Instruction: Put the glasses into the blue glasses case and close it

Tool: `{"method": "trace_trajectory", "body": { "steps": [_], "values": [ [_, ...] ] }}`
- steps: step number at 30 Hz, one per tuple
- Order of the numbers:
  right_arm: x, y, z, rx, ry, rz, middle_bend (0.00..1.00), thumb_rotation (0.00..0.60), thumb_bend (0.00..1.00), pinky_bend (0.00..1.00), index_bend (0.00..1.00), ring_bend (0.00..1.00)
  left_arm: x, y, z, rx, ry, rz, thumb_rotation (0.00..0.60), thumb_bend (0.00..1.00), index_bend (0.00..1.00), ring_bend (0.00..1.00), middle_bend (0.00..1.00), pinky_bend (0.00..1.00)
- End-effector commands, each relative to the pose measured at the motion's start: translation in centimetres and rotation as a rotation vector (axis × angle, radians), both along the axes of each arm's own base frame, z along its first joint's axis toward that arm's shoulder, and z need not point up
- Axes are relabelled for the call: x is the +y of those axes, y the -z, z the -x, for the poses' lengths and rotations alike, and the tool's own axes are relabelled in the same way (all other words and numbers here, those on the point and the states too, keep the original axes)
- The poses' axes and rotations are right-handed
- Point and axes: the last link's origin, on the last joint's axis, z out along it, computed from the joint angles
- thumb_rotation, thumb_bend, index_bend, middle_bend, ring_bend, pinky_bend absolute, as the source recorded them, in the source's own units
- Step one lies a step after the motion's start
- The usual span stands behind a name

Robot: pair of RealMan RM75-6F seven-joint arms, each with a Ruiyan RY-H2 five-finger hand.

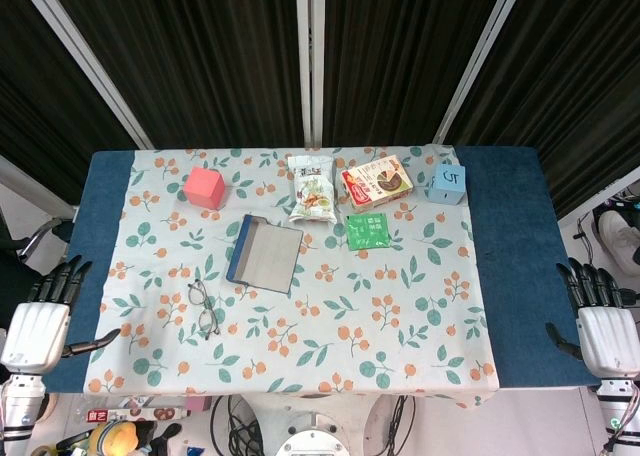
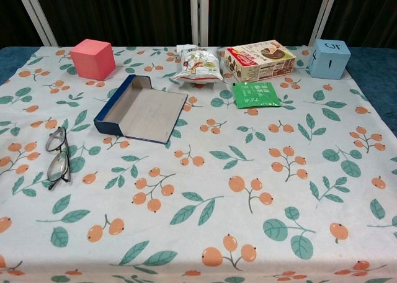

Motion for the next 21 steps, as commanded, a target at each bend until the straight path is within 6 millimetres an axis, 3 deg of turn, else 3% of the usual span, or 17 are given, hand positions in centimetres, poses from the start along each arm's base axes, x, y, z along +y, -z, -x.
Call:
{"method": "trace_trajectory", "body": {
  "steps": [1, 12, 16, 19, 21],
  "values": [
    [0.2, -0.1, 0.1, 0.0, 0.006, -0.001, 0.0, 0.6, 0.16, 0.0, 0.0, 0.0, -0.1, 0.4, 0.0, 0.001, -0.004, 0.019, 0.316, 0.07, 0.03, 0.07, 0.03, 0.17],
    [0.3, -1.3, 0.0, -0.006, -0.001, 0.043, 0.0, 0.6, 0.16, 0.0, 0.0, 0.0, 0.5, 0.7, -1.1, 0.0, 0.04, 0.032, 0.332, 0.07, 0.03, 0.07, 0.03, 0.18],
    [0.1, -1.4, 0.1, -0.009, 0.004, 0.048, 0.0, 0.6, 0.16, 0.0, 0.0, 0.0, 1.7, 1.4, -2.8, -0.004, 0.12, 0.097, 0.418, 0.12, 0.03, 0.07, 0.03, 0.18],
    [0.0, -1.3, 0.1, 0.006, 0.005, 0.043, 0.0, 0.6, 0.16, 0.0, 0.0, 0.0, 2.8, 2.8, -4.9, -0.018, 0.242, 0.174, 0.514, 0.3, 0.04, 0.08, 0.05, 0.18],
    [0.0, -1.4, 0.1, 0.013, 0.003, 0.042, 0.0, 0.6, 0.16, 0.0, 0.0, 0.0, 3.6, 4.1, -6.3, -0.023, 0.317, 0.226, 0.562, 0.36, 0.04, 0.07, 0.07, 0.18]
  ]
}}
